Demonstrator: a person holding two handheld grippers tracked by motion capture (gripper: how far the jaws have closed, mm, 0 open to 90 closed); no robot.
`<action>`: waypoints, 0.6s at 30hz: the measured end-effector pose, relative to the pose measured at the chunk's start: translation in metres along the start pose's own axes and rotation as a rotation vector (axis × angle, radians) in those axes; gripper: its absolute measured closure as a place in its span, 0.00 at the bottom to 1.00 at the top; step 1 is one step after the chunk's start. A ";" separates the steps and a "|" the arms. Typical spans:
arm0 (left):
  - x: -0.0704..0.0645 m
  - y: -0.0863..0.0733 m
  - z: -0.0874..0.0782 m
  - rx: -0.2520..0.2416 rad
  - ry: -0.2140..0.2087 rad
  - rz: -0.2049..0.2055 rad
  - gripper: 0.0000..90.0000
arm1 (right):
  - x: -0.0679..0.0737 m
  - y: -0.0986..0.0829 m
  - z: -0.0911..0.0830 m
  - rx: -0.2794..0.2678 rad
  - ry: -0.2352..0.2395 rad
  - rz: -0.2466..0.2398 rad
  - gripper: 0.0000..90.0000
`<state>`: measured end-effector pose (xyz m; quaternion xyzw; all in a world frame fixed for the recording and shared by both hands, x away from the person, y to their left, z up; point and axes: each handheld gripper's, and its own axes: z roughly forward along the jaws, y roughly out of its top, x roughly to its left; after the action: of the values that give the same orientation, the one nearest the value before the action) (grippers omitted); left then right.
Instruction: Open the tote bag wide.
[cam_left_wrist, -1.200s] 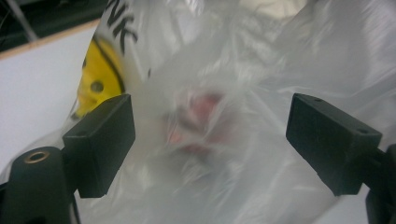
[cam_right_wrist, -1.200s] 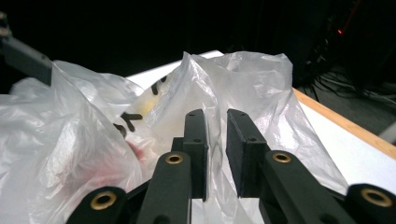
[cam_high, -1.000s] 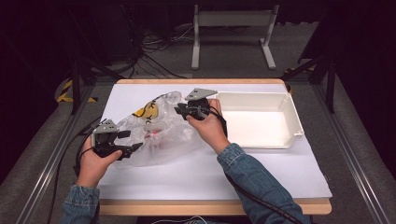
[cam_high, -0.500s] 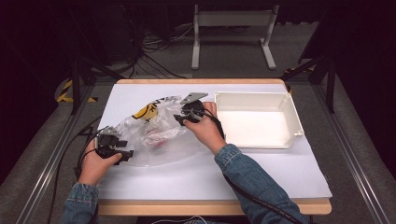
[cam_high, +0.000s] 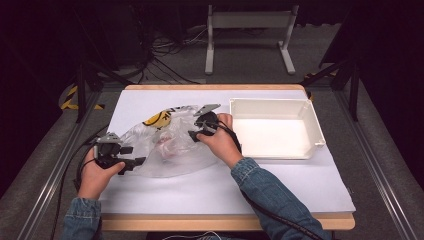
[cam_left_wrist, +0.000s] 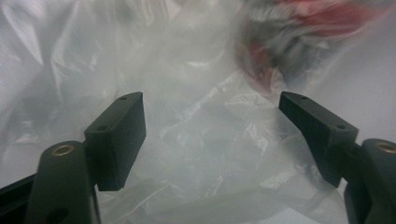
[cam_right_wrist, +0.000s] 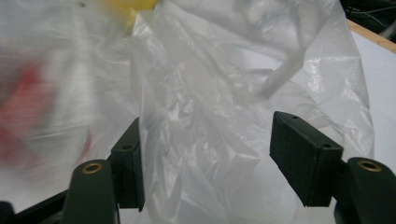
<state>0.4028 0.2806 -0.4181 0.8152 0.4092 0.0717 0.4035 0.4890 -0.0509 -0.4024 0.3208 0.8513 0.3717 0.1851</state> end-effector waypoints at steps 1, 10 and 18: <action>-0.004 0.006 -0.011 -0.063 -0.013 0.010 0.26 | 0.000 0.000 -0.001 0.000 0.000 -0.006 0.36; -0.036 0.038 -0.018 -0.164 -0.019 0.123 0.25 | 0.010 -0.001 -0.005 -0.031 0.016 -0.019 0.34; -0.042 0.062 0.013 -0.132 -0.064 0.178 0.26 | 0.015 -0.001 -0.012 -0.050 0.014 -0.032 0.34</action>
<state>0.4191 0.2213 -0.3732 0.8219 0.3165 0.1082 0.4611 0.4707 -0.0470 -0.3962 0.2998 0.8480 0.3921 0.1929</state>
